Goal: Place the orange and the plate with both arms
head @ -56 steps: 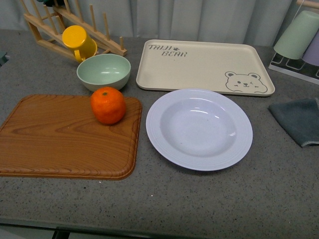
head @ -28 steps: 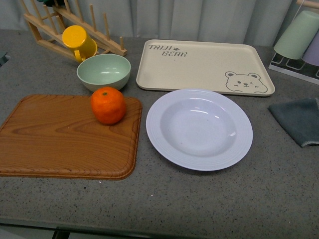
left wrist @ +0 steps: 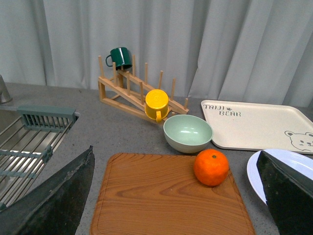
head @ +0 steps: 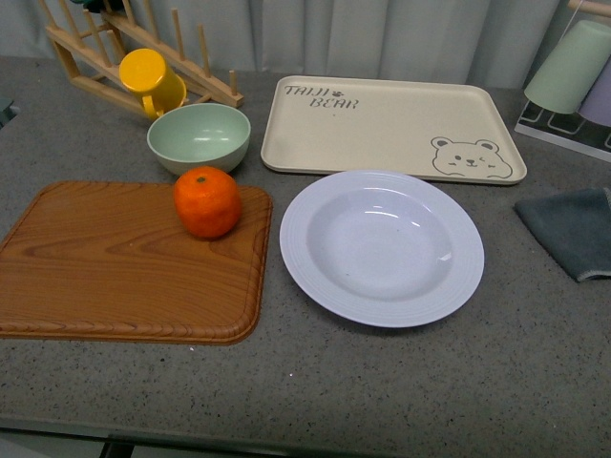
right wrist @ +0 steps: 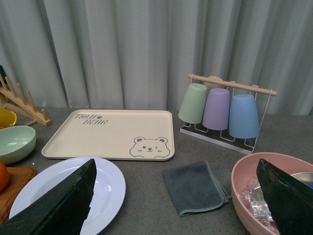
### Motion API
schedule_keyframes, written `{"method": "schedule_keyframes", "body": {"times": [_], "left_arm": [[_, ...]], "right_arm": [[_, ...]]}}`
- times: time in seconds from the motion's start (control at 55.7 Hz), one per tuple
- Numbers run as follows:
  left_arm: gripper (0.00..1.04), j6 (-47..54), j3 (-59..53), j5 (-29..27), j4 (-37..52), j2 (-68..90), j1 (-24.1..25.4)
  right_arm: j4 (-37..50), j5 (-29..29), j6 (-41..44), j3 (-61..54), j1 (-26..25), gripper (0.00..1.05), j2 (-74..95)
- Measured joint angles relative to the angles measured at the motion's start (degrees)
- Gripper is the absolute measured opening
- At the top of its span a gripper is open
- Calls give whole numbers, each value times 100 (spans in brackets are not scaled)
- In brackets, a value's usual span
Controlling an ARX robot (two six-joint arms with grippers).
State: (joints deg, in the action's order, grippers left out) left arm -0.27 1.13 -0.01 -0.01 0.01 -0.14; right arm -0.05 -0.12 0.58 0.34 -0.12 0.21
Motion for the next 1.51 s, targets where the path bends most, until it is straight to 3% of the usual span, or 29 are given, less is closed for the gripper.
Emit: {"method": "schedule_keyframes", "body": {"times": [1.131, 1.167, 1.221, 1.239, 1.293, 1.508], "left_arm": [[98, 0, 0, 0, -2, 0, -2], [98, -33, 11, -162, -33, 37, -46], [98, -435, 157, -1388, -350, 490, -437], [98, -511, 170, -1572, -339, 608, -492], [98, -879, 195, -2229, -15, 1287, -649], [98, -1519, 656, -1733, 2583, 4365, -498]], "right_arm": [[0, 0, 0, 0, 0, 96, 0], [0, 0, 0, 0, 0, 96, 0], [0, -2, 0, 0, 0, 96, 0], [0, 0, 0, 0, 0, 96, 0], [0, 2, 0, 0, 2, 96, 0], [0, 0, 0, 0, 2, 96, 0]]}}
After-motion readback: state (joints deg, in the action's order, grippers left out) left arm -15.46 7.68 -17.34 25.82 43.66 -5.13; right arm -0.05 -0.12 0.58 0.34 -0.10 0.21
